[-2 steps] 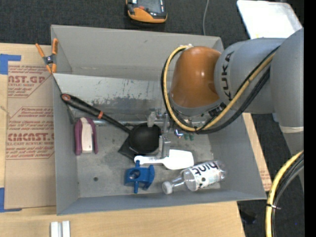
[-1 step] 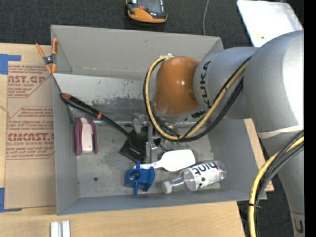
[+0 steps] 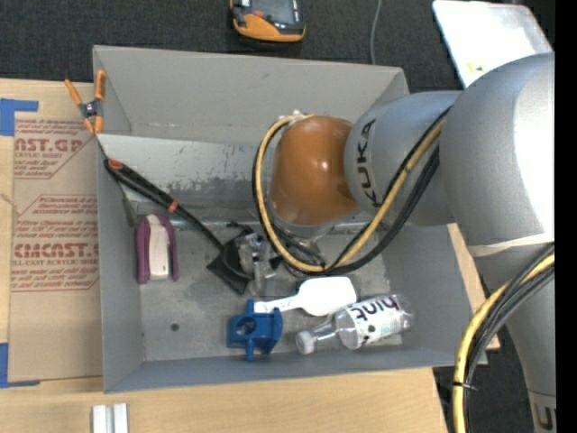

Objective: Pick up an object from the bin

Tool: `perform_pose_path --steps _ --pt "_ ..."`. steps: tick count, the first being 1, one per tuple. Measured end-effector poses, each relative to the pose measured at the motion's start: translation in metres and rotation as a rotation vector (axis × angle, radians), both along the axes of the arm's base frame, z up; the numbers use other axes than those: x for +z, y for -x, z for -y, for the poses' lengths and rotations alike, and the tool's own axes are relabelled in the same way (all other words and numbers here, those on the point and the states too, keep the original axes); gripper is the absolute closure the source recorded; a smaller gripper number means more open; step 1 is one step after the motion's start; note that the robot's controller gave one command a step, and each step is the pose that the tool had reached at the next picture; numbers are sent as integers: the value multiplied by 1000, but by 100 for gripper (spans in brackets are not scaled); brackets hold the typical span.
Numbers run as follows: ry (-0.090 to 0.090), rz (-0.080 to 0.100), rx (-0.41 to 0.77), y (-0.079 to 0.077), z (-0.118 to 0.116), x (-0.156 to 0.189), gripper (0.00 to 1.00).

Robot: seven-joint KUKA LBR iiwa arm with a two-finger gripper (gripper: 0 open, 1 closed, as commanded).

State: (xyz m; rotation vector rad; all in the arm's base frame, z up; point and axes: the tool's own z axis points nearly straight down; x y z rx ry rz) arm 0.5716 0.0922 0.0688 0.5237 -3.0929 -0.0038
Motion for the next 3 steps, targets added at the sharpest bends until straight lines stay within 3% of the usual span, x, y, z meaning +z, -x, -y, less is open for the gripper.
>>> perform_pose_path --steps 2,3 --pt "0 -5 2 2 0 15 100" --pt "0 -4 5 1 -1 67 100"
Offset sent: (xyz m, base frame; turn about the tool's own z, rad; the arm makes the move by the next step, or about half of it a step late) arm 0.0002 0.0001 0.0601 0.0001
